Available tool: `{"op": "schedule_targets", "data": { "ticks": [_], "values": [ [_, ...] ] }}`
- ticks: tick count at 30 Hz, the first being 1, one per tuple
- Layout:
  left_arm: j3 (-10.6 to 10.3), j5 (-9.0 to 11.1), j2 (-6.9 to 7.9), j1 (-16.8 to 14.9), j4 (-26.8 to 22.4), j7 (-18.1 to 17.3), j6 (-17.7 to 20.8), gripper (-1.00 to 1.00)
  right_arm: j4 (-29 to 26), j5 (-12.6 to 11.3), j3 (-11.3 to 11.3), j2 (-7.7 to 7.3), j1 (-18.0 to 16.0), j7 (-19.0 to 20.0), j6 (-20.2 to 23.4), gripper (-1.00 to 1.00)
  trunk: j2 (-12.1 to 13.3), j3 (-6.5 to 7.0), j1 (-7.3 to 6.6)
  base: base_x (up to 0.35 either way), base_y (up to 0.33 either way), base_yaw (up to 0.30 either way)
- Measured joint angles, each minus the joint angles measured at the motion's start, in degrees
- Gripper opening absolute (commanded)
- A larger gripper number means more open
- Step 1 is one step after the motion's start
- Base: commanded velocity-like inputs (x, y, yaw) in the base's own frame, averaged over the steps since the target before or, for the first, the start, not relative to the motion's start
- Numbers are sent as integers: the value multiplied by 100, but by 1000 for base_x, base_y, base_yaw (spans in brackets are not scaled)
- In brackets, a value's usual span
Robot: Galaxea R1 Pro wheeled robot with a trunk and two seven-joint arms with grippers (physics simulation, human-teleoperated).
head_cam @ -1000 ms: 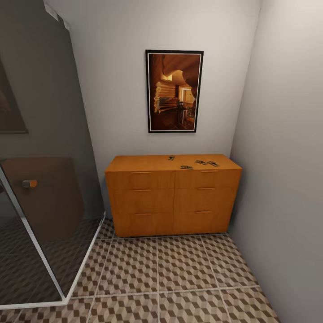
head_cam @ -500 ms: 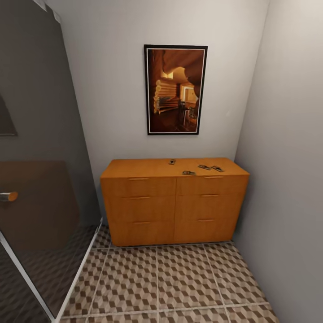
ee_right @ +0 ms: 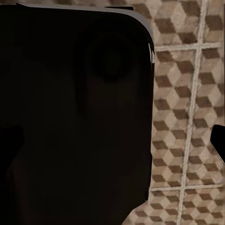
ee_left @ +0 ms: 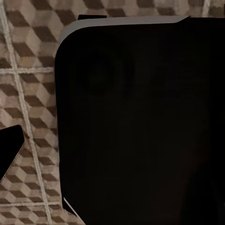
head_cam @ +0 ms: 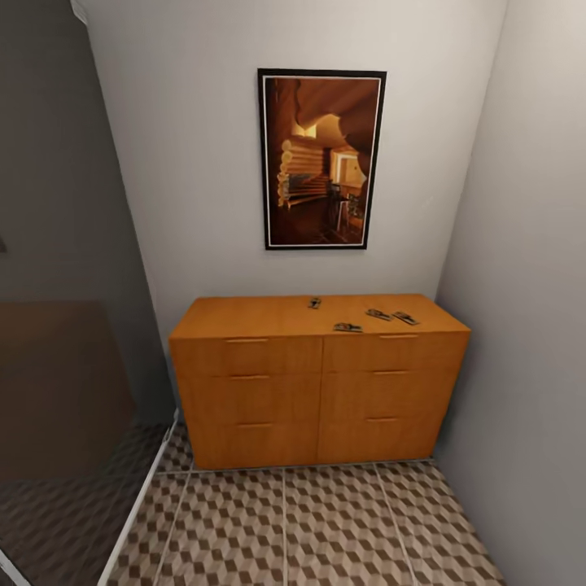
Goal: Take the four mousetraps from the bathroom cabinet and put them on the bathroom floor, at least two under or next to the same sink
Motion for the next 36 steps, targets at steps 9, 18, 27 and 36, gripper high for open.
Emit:
{"op": "schedule_targets", "data": {
  "ticks": [9,18,27,36],
  "values": [
    [5,2,0,0,0,1,-4,100,0,-2,-1,-23,-3,5,-1,100,0,0,0,327,0,0],
    [8,3,0,0,-1,1,-7,100,0,14,-1,-28,-1,6,-3,100,0,4,0,315,0,-135],
    [18,3,7,0,2,4,-261,100,0,17,-1,-28,-1,6,-3,100,1,24,3,83,0,-235],
    [24,4,9,0,12,15,-531,100,0,11,-4,-28,-1,6,-2,100,1,35,3,10,-1,-89]
  ]
}}
